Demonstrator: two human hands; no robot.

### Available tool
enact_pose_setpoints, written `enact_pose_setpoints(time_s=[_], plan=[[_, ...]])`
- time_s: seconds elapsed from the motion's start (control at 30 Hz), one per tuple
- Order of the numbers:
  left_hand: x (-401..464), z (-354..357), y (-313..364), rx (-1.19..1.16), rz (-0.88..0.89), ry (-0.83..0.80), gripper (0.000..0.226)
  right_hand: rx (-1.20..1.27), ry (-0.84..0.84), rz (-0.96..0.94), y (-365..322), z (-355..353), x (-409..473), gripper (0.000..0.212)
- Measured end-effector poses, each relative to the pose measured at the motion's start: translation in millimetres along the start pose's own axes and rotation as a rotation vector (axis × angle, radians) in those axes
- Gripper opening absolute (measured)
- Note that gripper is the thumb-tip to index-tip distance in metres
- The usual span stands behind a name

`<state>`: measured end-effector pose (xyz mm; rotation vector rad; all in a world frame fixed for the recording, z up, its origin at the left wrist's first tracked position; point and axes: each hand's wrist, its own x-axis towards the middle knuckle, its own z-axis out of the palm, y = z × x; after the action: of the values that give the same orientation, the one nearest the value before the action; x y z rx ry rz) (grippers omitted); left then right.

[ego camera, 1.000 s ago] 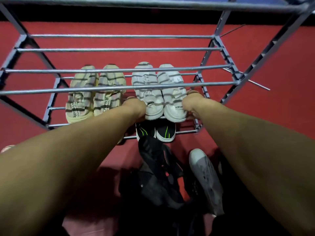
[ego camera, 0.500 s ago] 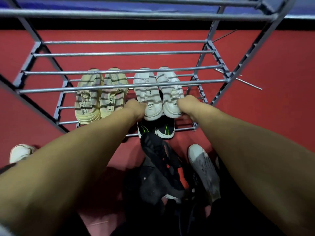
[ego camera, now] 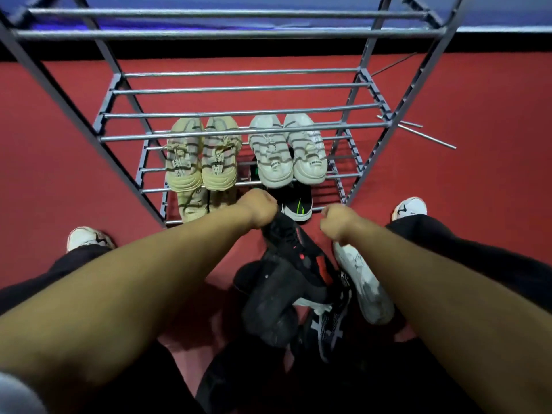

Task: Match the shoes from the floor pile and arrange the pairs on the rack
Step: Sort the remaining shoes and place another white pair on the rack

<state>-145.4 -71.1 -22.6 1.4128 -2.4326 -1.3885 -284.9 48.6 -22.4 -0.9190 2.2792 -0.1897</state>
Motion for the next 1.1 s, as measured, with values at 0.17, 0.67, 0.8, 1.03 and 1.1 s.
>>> enact_pose_setpoints(time_s=[0.17,0.67,0.8,1.03,1.1], plan=[[-37,9,-10,0.168,0.109,-0.096,0.023,0.059,-0.078,0.075,71,60,-32,0.028],[-95,115,-110,0.392,-0.224,-0.263,0.085,0.247,-0.093,0.212,75,89,-14,0.046],[-100,124,-110,0.598,-0.166,-0.136,0.103,0.273,-0.188,0.232,68,86,-14,0.026],[-106,93,-115,0.357,-0.167,-0.115,0.087,0.638,-0.178,0.374,54,72,-27,0.019],[-105,77,-115,-0.112,-0.272,-0.113,0.054,0.775,-0.207,0.437,50,66,-29,0.013]])
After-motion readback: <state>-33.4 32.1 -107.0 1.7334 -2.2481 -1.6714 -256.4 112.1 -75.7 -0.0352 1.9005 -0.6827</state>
